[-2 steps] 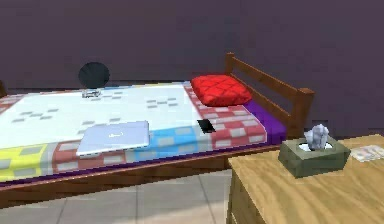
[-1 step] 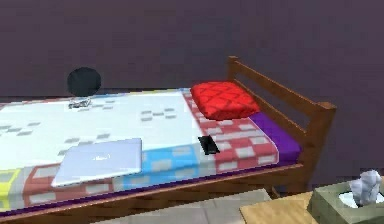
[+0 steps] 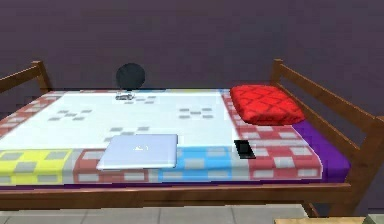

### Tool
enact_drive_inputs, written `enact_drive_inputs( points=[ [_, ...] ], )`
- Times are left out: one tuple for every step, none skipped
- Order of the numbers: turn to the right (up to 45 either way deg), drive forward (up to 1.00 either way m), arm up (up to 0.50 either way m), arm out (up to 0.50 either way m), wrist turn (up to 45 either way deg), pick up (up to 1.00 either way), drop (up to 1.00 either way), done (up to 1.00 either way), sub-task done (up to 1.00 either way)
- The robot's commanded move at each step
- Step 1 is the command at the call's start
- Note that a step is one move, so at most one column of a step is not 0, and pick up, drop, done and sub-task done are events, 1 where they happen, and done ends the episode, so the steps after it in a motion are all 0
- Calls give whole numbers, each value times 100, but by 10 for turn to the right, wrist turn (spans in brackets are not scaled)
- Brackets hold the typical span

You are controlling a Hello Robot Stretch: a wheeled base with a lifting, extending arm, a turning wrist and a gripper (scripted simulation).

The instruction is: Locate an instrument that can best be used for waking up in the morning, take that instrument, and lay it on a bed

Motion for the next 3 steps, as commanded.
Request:
enact_drive_inputs(
  points=[
    [0, 0, 50, 0, 0, 0, 0, 0, 0],
    [0, 0, 38, 0, 0, 0, 0, 0, 0],
    [0, 0, 0, 42, 0, 0, 0, 0, 0]
  ],
)
